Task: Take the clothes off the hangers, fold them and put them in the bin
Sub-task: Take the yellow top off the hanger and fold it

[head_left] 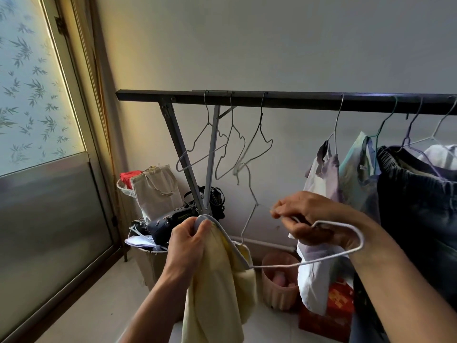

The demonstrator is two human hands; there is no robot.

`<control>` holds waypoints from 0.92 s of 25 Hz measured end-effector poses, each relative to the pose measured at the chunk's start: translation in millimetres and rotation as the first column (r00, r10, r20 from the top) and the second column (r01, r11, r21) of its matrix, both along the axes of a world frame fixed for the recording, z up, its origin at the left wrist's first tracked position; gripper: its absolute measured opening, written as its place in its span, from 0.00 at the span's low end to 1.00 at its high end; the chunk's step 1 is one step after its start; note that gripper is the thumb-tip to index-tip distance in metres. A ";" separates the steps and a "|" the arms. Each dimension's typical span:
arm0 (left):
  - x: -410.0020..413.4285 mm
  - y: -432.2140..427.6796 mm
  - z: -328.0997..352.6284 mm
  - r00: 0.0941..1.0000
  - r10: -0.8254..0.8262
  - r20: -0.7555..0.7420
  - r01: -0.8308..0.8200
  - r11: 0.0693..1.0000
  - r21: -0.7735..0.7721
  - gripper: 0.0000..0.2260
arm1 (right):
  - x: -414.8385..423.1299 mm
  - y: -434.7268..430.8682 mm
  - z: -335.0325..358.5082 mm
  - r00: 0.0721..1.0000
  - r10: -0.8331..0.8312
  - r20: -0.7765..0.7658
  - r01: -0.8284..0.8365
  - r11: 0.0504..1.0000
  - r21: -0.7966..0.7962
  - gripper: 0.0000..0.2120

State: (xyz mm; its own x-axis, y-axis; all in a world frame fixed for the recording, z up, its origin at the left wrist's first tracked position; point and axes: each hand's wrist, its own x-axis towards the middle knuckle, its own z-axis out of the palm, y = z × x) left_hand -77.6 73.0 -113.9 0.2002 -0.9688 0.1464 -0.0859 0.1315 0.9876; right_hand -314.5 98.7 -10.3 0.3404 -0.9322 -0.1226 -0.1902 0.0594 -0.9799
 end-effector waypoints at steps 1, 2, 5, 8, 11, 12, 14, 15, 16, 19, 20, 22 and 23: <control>0.2 0.1 -2.3 0.999 0.025 0.029 -0.025 1.000 -0.005 0.07 | -0.5 -0.6 0.1 0.999 -0.005 0.054 0.005 1.000 0.009 0.09; 0.6 0.9 -4.4 0.998 0.050 0.044 -0.050 0.999 -0.004 0.07 | -2.4 -0.5 2.3 0.994 -0.015 0.111 0.013 1.000 0.020 0.08; 4.9 1.9 -8.2 0.997 0.062 0.046 -0.063 0.998 0.017 0.09 | -11.1 3.2 11.2 0.983 -0.076 0.168 0.076 0.997 0.007 0.08; 2.8 9.5 -4.1 0.999 -0.002 -0.034 0.004 0.999 0.050 0.11 | -14.6 0.1 19.6 0.917 -0.248 0.313 0.273 0.961 -0.039 0.12; -0.4 18.0 4.7 0.987 -0.087 -0.132 0.092 0.995 0.032 0.10 | -9.3 -17.3 30.9 0.837 -0.350 0.421 0.453 0.874 -0.176 0.13; -0.4 19.5 9.2 0.979 -0.108 -0.172 0.114 0.993 0.022 0.09 | -6.3 -26.6 35.6 0.826 -0.372 0.424 0.492 0.842 -0.220 0.12; 1.8 21.6 17.5 0.959 -0.130 -0.253 0.138 0.990 0.013 0.07 | -1.3 -49.4 46.5 0.820 -0.421 0.389 0.542 0.789 -0.289 0.12; 2.9 22.0 21.3 0.946 -0.142 -0.290 0.151 0.988 0.009 0.06 | 0.0 -60.0 53.1 0.817 -0.451 0.359 0.560 0.767 -0.313 0.12; 4.4 22.8 24.7 0.935 -0.153 -0.320 0.163 0.987 0.005 0.06 | 0.0 -69.9 59.5 0.812 -0.483 0.327 0.577 0.749 -0.327 0.12; 6.5 28.6 35.5 0.916 -0.161 -0.367 0.172 0.985 -0.002 0.09 | -3.0 -94.6 64.3 0.813 -0.544 0.207 0.582 0.753 -0.309 0.14; 7.0 31.6 39.2 0.913 -0.165 -0.374 0.175 0.985 -0.007 0.09 | -2.1 -99.4 60.2 0.816 -0.556 0.161 0.577 0.763 -0.290 0.14; 6.0 37.3 46.9 0.907 -0.178 -0.382 0.186 0.982 -0.016 0.08 | -0.5 -103.4 49.0 0.808 -0.576 0.123 0.587 0.771 -0.248 0.12; 5.7 39.5 49.7 0.906 -0.180 -0.384 0.185 0.982 -0.024 0.08 | -0.1 -102.7 46.8 0.790 -0.605 0.101 0.610 0.758 -0.231 0.11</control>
State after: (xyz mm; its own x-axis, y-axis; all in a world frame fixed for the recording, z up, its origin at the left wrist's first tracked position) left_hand -71.9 112.4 -64.2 0.0581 -0.9950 0.0815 0.3236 0.0960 0.9413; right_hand -314.5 -4.0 36.4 -0.3079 -0.9424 0.1309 -0.1762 -0.0788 -0.9812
